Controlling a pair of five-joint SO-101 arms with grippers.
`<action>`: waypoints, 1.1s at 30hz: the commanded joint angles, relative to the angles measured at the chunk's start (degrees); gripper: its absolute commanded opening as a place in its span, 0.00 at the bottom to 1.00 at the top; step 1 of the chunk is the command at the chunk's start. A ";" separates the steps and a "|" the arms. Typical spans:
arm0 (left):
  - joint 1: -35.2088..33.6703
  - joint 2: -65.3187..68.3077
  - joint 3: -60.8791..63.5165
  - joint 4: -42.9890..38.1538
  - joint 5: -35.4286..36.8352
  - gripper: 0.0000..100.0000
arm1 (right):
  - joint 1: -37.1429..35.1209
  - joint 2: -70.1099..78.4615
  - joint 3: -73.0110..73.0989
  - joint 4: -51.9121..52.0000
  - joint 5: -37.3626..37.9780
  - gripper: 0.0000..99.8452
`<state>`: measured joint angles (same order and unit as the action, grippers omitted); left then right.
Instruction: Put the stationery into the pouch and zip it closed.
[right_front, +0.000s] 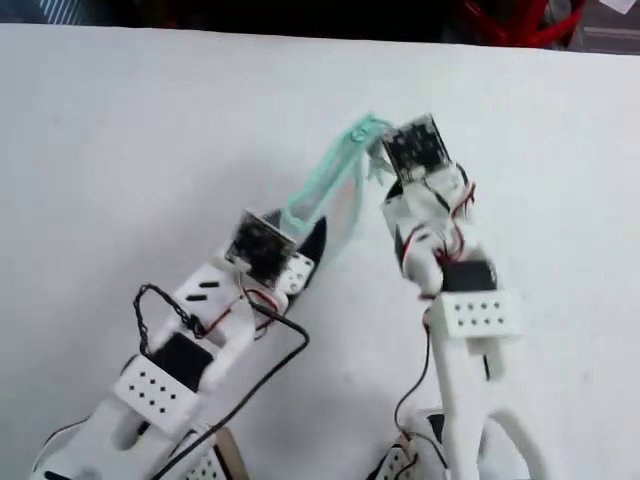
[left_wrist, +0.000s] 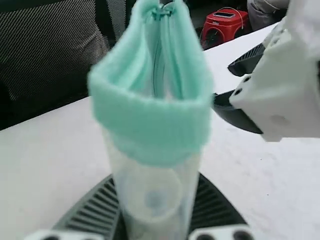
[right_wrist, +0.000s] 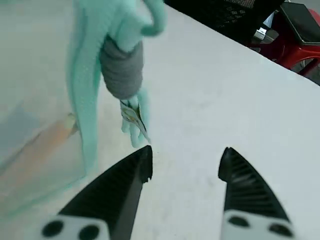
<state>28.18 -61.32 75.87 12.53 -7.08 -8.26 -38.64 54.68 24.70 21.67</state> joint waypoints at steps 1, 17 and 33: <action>1.10 0.04 -0.53 -0.62 -1.49 0.02 | -0.40 -5.41 4.40 -6.02 -3.78 0.21; 1.19 0.04 -0.53 0.62 -1.49 0.02 | -5.14 4.35 4.84 -29.14 -8.79 0.14; 2.77 0.04 -0.26 0.70 -1.76 0.02 | -4.44 1.71 1.49 -26.07 -14.33 0.24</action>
<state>29.49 -61.32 75.87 13.14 -8.31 -10.99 -35.47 59.34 0.79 7.69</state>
